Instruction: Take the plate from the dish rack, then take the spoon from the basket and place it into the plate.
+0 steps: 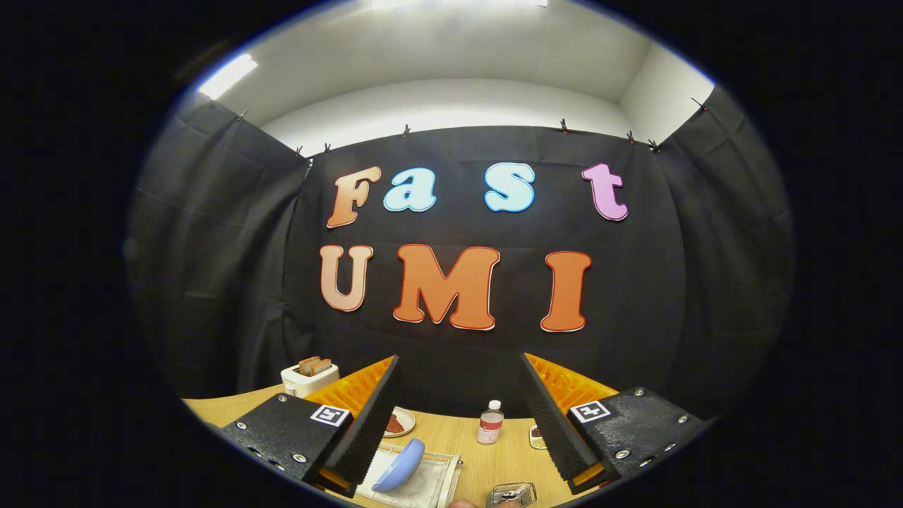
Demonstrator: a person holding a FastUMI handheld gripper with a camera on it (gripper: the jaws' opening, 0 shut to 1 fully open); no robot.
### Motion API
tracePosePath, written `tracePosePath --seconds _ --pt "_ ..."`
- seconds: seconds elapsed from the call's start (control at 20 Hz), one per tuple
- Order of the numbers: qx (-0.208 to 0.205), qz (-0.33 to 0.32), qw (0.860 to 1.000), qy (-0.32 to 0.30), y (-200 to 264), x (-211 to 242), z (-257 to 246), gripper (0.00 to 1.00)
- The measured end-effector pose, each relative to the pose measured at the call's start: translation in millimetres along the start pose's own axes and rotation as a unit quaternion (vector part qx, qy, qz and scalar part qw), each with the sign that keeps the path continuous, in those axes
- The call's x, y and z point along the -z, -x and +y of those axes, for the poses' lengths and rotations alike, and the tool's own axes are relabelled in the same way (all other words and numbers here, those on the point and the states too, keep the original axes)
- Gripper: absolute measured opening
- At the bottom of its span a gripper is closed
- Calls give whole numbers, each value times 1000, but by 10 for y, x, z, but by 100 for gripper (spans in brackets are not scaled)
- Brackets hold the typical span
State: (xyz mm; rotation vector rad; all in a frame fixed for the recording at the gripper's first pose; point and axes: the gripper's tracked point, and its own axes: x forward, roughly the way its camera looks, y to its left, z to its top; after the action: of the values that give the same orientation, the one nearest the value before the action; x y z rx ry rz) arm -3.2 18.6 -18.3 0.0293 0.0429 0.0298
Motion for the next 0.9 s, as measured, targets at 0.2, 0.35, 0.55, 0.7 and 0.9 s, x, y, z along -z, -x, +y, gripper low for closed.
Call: tracePosePath --seconds 0.2,0.35,0.55,0.7,0.9 --pt "-1 21 1000 2 3 142 27 98" --pt "-4 47 999 -7 -38 321 79 98" --pt "-9 97 994 -40 -179 601 152 98" --pt "-20 138 988 -69 -294 808 196 98" --pt "-25 199 976 -87 -403 1127 246 98"
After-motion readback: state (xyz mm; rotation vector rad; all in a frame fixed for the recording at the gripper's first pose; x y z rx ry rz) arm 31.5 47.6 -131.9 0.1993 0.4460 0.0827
